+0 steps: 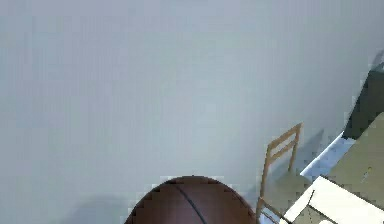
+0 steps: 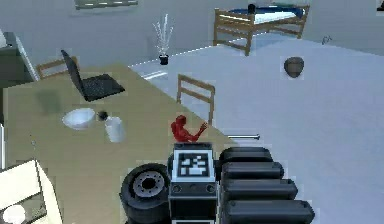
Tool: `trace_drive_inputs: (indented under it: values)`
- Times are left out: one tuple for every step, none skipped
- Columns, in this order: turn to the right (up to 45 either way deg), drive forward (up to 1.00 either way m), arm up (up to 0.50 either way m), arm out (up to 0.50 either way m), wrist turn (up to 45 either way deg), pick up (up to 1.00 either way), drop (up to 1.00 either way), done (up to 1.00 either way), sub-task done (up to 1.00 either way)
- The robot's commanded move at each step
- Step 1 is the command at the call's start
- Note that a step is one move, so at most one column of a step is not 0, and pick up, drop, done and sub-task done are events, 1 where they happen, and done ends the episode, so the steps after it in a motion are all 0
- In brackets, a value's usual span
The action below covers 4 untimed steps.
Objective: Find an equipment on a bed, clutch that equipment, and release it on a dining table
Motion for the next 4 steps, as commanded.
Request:
trace_drive_inputs:
  values:
    - [45.0, 0.00, 0.00, 0.00, 0.0, 0.00, 0.00, 0.00, 0.00]
    - [45.0, 0.00, 0.00, 0.00, 0.0, 0.00, 0.00, 0.00, 0.00]
    - [27.0, 0.00, 0.00, 0.00, 0.0, 0.00, 0.00, 0.00, 0.00]
    - [-45.0, 0.00, 0.00, 0.00, 0.0, 0.00, 0.00, 0.00, 0.00]
